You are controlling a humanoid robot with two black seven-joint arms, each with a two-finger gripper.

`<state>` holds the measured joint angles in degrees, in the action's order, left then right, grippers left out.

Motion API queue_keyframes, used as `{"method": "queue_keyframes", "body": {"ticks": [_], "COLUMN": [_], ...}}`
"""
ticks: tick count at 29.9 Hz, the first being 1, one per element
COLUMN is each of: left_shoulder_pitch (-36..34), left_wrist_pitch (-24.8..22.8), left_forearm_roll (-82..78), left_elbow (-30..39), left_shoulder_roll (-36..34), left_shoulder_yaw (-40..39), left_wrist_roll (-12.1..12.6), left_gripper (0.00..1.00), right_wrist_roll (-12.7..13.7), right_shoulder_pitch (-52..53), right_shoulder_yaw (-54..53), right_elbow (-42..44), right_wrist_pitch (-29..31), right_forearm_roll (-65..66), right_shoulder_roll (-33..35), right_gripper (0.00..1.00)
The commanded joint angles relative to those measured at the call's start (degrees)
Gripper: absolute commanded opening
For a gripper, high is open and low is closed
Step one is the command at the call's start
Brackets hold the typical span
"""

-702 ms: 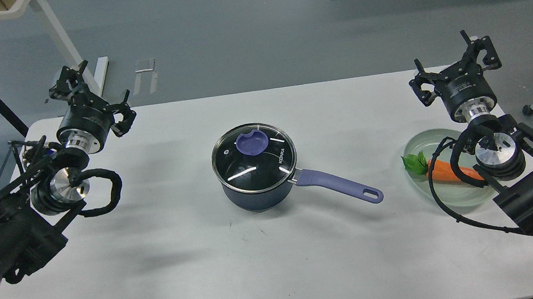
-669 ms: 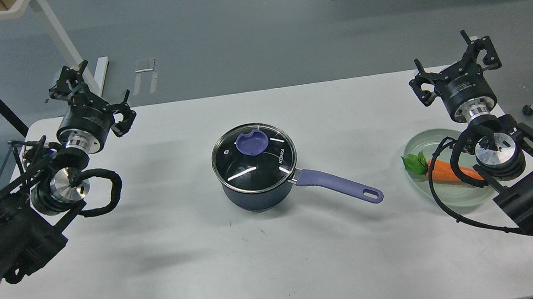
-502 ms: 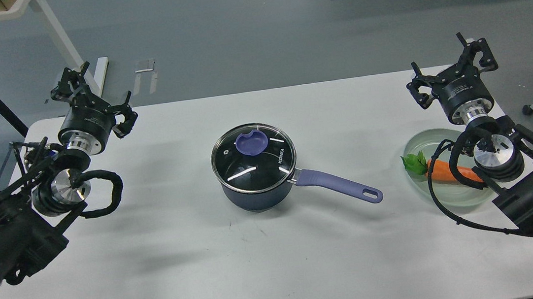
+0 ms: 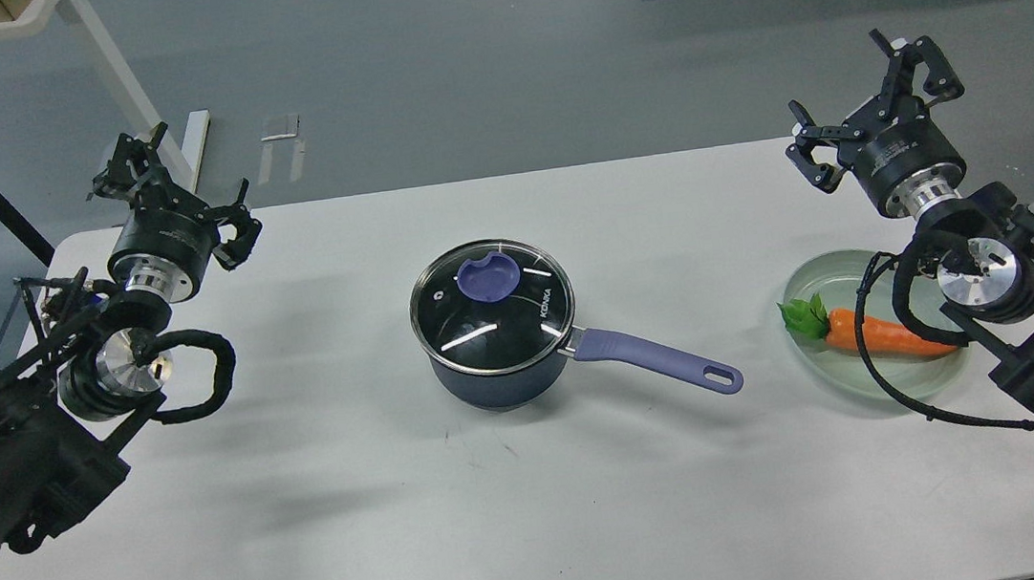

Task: Open pot lid
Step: 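Raise the right hand up and away from the carrot plate, then reach the right hand to the purple pot handle and grasp it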

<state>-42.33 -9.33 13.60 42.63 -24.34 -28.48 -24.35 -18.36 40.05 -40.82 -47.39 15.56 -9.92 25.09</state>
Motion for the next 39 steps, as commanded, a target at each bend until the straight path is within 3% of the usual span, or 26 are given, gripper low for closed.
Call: {"method": "queue_keyframes", "body": {"ticks": [1,6,10,17,22,27,39], "left_shoulder_pitch": [0.0,-0.3,-0.3,-0.3,-0.2,-0.1,0.0], "left_wrist_pitch": [0.2,-0.2,-0.6,-0.9,-0.8,-0.9,-3.0], "left_forearm_roll": [-0.2,-0.6,-0.6,-0.7,-2.1,-2.4,-2.4], "left_elbow": [0.0,0.0,0.0,0.2,1.7,2.0,2.0], "left_shoulder_roll": [0.3,0.8,0.3,0.0,-0.5,-2.3,-4.3], "left_shoulder_yaw": [0.0,0.0,0.3,1.1,1.1,1.1,1.1], "left_wrist_roll": [0.4,1.4,2.6,2.6,2.6,2.6,2.6], "left_gripper": [1.0,1.0,1.0,1.0,1.0,1.0,1.0], "right_wrist_roll": [0.0,0.0,-0.2,-0.3,-0.2,-0.1,-0.3], "right_shoulder_pitch": [1.9,6.8,15.2,29.1,43.5,52.8,58.5], "right_shoulder_yaw": [3.1,12.7,23.3,38.2,58.2,73.8,91.3], "right_elbow": [-3.7,-10.2,-15.4,-16.9,-20.4,-26.2,-28.6], "right_wrist_pitch": [-0.1,0.0,-0.1,0.0,-0.9,-5.8,-10.0], "right_forearm_roll": [0.1,1.1,11.6,23.5,36.2,51.6,69.0], "right_shoulder_roll": [5.8,14.2,19.3,19.2,16.0,11.6,-5.7], "right_gripper": [1.0,1.0,1.0,1.0,1.0,1.0,0.94]}}
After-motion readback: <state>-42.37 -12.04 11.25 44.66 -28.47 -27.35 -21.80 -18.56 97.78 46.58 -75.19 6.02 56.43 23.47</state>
